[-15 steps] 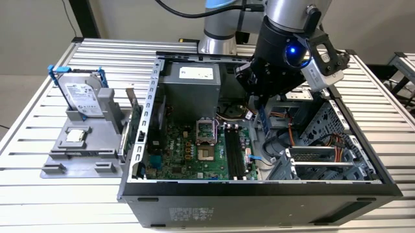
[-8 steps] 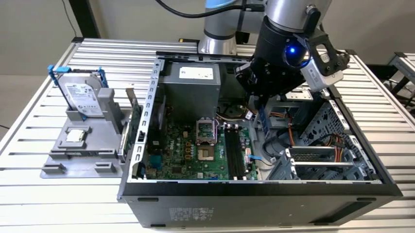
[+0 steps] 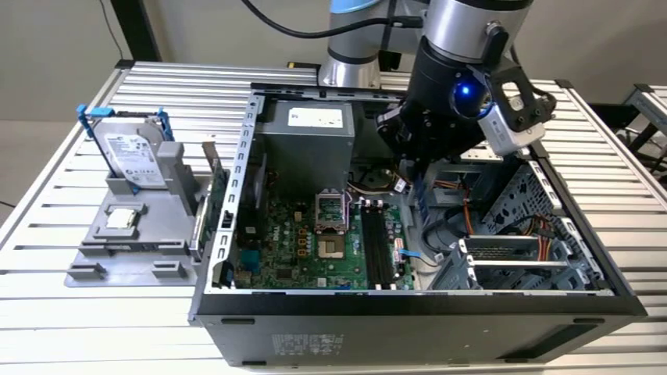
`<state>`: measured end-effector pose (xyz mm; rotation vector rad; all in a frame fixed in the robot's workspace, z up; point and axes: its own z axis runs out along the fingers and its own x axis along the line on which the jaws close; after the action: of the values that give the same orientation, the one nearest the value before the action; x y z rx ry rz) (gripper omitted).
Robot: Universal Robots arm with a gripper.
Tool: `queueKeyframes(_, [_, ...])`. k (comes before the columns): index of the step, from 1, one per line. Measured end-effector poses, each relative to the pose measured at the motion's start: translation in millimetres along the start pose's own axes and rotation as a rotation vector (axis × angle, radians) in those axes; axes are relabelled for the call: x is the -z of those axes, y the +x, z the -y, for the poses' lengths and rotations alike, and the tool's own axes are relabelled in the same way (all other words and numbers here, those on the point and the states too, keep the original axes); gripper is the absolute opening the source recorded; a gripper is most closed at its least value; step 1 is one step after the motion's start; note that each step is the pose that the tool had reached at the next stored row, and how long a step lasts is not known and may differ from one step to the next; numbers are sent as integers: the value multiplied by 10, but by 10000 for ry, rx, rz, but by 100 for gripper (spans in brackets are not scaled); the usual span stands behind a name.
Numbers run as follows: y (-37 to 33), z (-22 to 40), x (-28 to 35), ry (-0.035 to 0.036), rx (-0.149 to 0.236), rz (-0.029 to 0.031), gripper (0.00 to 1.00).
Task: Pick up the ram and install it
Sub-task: 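Insert the ram into the slot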
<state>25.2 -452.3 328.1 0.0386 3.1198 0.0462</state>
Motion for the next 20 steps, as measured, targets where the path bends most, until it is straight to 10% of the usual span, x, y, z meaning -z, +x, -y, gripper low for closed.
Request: queueKeyframes(20, [52,-3,-348,110,-327,14,0])
